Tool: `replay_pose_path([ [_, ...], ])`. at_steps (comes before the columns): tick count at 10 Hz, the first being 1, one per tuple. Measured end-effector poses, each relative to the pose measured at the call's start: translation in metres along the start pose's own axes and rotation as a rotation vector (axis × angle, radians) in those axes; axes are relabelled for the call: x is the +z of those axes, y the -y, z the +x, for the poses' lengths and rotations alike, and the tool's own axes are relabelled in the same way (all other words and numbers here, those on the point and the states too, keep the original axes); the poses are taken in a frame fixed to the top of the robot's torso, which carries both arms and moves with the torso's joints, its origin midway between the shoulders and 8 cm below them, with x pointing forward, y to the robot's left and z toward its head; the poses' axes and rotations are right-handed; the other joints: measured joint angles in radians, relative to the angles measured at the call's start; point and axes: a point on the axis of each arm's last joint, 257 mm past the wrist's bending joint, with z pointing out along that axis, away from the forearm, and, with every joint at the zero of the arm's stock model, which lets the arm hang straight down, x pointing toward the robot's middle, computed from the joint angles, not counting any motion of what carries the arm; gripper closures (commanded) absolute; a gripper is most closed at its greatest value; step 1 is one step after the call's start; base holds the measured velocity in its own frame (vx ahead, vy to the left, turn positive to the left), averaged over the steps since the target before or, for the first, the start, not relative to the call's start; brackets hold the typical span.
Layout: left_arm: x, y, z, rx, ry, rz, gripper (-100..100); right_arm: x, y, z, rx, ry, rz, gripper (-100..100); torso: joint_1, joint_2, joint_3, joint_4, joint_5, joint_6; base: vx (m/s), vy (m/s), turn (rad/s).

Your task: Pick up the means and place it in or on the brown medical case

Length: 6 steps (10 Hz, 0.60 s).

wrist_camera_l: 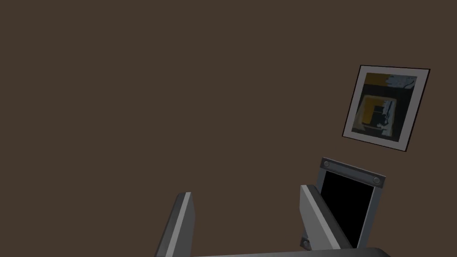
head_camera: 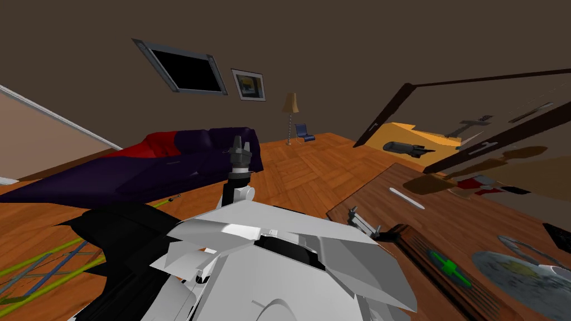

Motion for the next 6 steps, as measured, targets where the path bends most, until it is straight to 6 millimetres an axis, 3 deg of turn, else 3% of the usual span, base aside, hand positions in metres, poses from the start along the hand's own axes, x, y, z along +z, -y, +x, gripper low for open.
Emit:
replay_pose_path([
  [1,0.0,0.0,0.0,0.0,0.0,0.0,0,-0.002,-0.007,-0.007,0.008,0.018,-0.021,-100,0.0,0.0,0.0,0.0,0.0,0.001,-0.05,-0.031,0.021],
  [6,0.0,0.0,0.0,0.0,0.0,0.0,0,-0.013,-0.046,-0.043,0.046,0.089,-0.132,-100,0.001,-0.002,-0.001,0.0,0.0,0.001,-0.094,-0.062,0.296],
])
